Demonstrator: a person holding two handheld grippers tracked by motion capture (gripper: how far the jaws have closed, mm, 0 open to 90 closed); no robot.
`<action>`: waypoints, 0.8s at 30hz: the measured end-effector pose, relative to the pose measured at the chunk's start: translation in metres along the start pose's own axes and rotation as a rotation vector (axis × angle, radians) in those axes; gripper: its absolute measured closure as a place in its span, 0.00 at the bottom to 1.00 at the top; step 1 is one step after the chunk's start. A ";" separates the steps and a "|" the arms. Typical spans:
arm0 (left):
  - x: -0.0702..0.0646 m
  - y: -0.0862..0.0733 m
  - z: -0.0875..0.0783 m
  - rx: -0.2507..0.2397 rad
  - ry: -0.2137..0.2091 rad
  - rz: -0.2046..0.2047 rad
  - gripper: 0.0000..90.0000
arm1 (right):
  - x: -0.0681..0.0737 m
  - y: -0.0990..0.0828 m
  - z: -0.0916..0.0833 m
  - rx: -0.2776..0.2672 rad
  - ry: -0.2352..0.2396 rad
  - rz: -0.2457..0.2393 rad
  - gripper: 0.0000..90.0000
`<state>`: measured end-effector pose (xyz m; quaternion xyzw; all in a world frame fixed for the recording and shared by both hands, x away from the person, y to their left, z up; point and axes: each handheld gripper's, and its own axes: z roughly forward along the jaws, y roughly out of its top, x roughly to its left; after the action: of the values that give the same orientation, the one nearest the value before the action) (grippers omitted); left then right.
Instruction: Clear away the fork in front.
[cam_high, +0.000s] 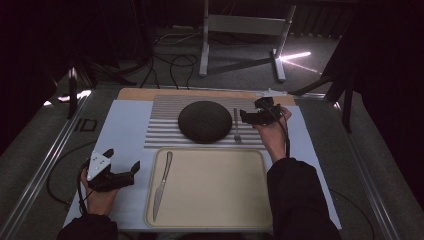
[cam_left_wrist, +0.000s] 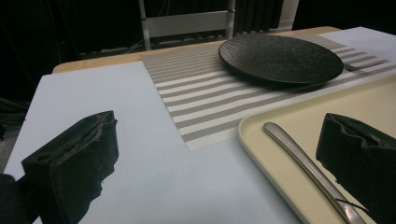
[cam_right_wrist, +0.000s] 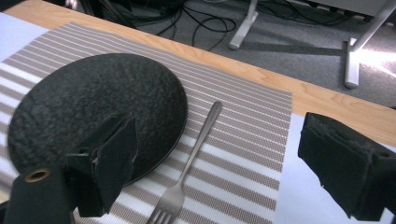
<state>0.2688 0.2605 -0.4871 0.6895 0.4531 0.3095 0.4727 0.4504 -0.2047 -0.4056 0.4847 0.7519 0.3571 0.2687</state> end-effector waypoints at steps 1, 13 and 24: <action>0.000 0.000 0.000 0.000 0.000 -0.001 0.00 | -0.001 0.001 0.003 0.005 -0.002 0.003 0.13; 0.000 0.000 -0.001 -0.010 0.000 -0.012 0.00 | 0.002 -0.012 0.049 0.118 -0.019 0.005 0.18; 0.001 0.000 -0.001 -0.011 -0.002 -0.016 0.00 | 0.008 -0.026 0.081 0.228 -0.025 0.026 0.33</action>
<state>0.2680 0.2615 -0.4867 0.6836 0.4564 0.3076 0.4794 0.4945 -0.1818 -0.4755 0.5264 0.7777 0.2669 0.2164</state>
